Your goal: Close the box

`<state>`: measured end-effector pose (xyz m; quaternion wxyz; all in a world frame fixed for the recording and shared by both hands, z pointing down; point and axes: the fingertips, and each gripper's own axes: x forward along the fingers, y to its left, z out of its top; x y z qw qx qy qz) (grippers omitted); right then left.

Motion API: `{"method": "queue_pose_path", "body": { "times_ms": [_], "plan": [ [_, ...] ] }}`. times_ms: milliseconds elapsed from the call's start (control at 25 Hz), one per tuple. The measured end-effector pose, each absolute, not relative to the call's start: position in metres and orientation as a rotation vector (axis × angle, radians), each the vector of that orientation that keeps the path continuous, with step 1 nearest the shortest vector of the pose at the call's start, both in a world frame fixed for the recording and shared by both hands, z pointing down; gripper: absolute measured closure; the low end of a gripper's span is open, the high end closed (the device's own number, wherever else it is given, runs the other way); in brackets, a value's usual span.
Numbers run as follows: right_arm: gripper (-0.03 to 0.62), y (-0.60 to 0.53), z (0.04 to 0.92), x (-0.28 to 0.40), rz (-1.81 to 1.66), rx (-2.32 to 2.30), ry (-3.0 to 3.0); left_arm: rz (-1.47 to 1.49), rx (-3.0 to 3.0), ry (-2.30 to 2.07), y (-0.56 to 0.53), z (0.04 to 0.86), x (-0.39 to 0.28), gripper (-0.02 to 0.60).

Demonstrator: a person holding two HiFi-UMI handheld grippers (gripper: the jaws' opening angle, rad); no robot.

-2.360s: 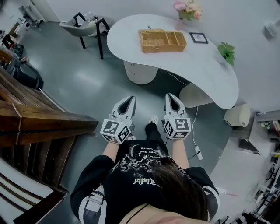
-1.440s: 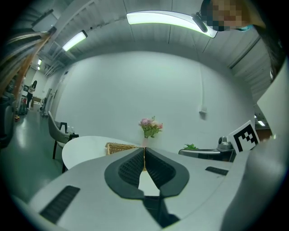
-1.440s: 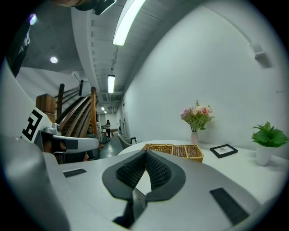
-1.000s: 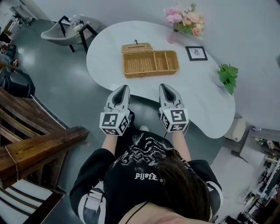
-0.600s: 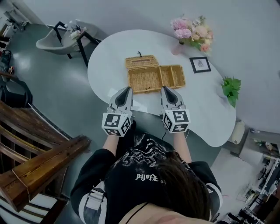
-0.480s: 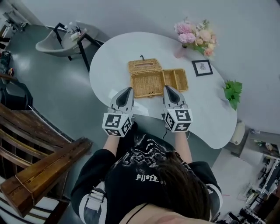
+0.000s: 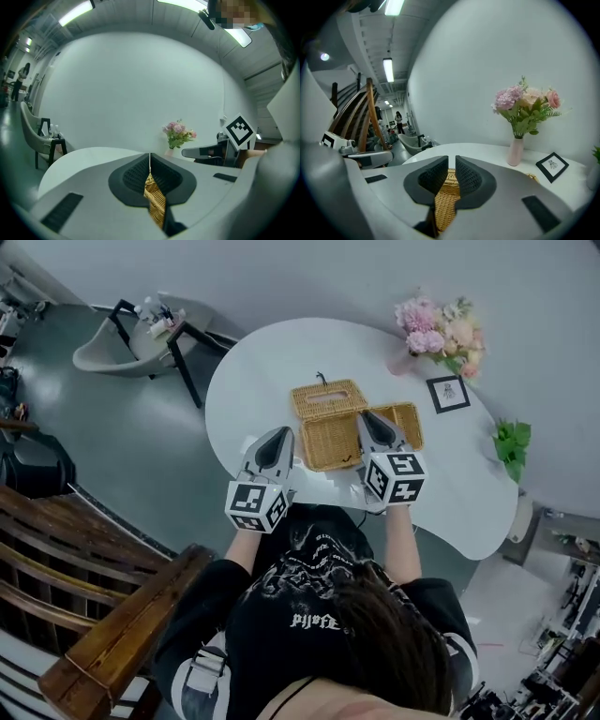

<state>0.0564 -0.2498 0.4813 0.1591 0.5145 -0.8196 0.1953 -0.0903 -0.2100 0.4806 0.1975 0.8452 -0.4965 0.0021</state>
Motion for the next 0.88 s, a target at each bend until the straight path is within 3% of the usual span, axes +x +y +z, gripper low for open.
{"method": "queue_pose_path", "body": {
  "times_ms": [440, 880],
  "plan": [
    [0.476, -0.322, 0.492, 0.019, 0.711, 1.17, -2.306, -0.035, 2.359, -1.391, -0.23, 0.478, -0.099, 0.555],
    [0.476, -0.382, 0.548, 0.002, 0.803, 0.858, -2.125, 0.007, 2.28, -1.493, -0.242, 0.489, -0.111, 0.555]
  ]
}}
